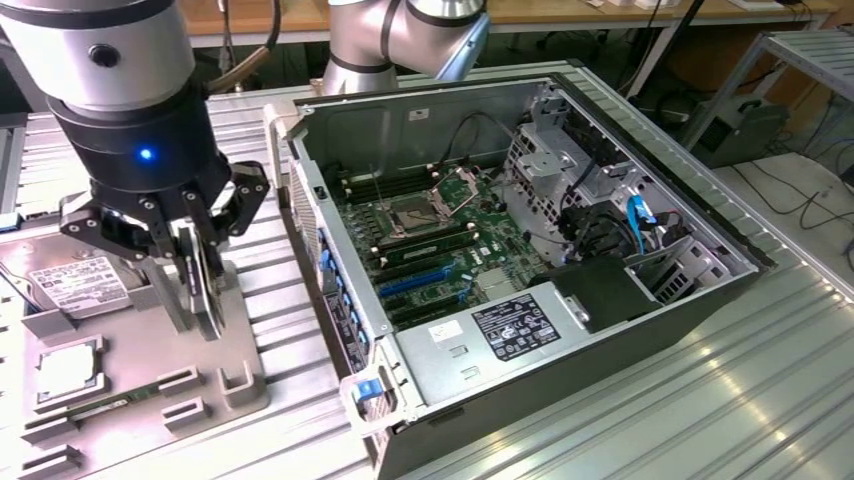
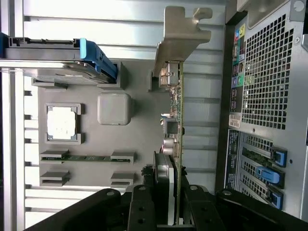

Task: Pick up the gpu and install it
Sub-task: 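Pick up the gpu and move the gpu toward the slot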

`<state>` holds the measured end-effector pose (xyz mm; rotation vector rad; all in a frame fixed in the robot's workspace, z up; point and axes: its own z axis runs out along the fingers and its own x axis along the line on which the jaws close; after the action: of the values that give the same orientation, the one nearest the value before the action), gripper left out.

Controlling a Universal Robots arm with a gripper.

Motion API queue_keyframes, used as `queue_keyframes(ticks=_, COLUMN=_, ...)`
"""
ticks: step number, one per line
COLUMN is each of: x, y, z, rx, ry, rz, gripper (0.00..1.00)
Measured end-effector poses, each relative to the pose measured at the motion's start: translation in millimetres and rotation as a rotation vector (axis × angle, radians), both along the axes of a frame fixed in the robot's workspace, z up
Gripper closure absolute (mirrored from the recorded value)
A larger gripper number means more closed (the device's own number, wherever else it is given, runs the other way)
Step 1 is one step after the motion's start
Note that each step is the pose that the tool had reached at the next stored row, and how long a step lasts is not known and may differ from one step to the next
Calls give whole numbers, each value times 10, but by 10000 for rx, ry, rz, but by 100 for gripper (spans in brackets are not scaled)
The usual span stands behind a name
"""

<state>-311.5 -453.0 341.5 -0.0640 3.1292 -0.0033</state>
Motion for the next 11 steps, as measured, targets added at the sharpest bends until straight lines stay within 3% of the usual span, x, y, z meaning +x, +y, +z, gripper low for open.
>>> queue_keyframes(ticks=11, x=0, y=0, z=553, rx=3, ry=-3, rz=1, gripper=71)
